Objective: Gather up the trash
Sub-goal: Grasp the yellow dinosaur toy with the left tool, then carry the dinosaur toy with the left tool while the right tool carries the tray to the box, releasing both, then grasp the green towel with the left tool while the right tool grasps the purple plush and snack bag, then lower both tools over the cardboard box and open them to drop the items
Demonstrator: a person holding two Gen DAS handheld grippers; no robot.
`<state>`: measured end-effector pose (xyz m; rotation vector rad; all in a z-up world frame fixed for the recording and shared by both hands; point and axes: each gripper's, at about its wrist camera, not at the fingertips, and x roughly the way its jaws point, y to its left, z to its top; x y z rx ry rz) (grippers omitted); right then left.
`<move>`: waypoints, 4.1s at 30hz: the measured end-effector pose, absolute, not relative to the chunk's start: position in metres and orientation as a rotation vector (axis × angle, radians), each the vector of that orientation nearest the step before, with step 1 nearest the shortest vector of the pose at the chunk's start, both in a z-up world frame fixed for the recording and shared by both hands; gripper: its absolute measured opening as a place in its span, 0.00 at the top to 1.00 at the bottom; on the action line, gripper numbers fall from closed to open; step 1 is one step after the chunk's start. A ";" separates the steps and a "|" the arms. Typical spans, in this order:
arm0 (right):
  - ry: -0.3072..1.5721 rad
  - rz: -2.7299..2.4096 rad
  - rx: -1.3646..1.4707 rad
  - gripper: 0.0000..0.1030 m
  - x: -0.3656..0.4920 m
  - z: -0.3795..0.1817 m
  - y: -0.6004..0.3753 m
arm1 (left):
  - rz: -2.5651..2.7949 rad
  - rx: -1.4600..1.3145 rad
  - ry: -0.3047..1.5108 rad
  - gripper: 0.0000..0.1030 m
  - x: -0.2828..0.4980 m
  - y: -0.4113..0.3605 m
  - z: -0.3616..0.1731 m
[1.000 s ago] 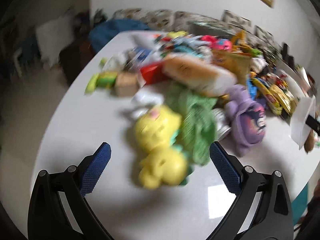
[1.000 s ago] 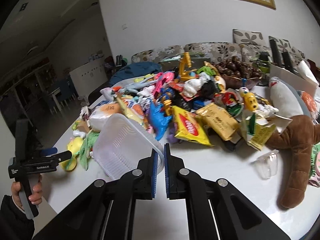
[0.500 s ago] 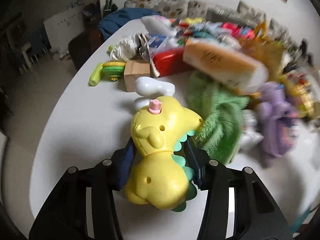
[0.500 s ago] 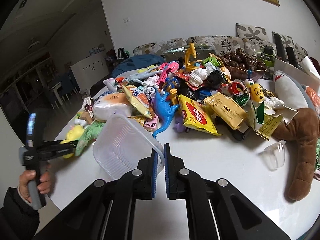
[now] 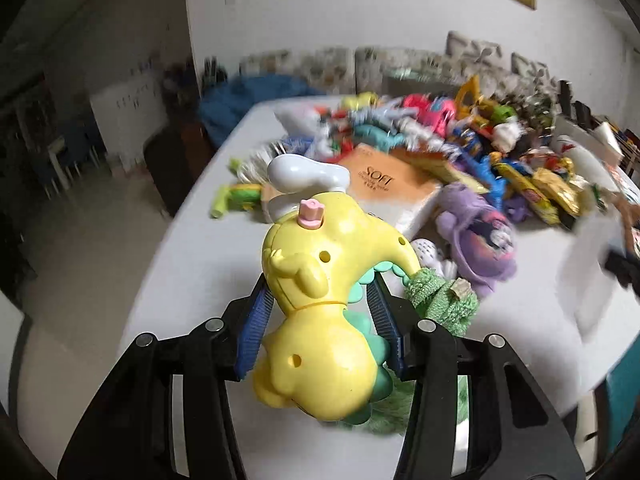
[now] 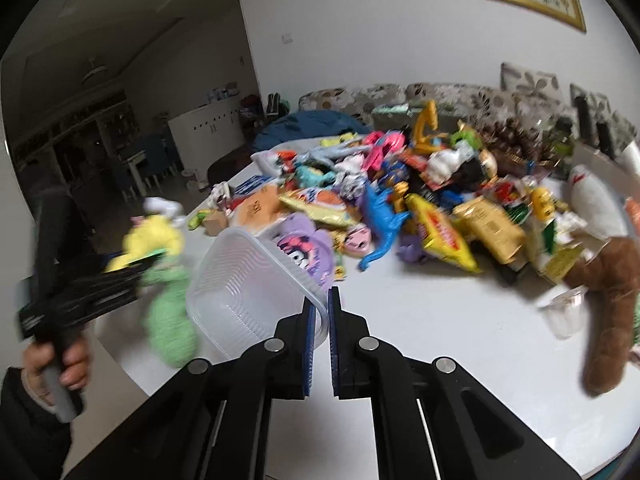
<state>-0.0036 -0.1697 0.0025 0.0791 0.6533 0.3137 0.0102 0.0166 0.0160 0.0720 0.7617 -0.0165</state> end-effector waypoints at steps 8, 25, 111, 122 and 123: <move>0.631 0.217 0.112 0.94 -0.012 0.003 -0.202 | 0.335 0.781 0.449 0.53 0.032 -0.039 0.007; 0.617 0.197 0.118 0.94 -0.001 0.003 -0.214 | 0.180 0.348 0.167 0.54 0.008 -0.004 0.105; 0.824 0.724 -0.041 0.47 -0.158 -0.028 -0.169 | -0.520 0.158 0.595 0.54 -0.173 0.023 0.030; 1.142 0.666 -0.150 0.31 -0.150 -0.134 -0.160 | -0.533 0.246 0.928 0.15 -0.168 0.027 -0.093; 1.151 0.646 -0.154 0.31 -0.149 -0.136 -0.163 | -0.512 0.244 0.956 0.15 -0.165 0.029 -0.101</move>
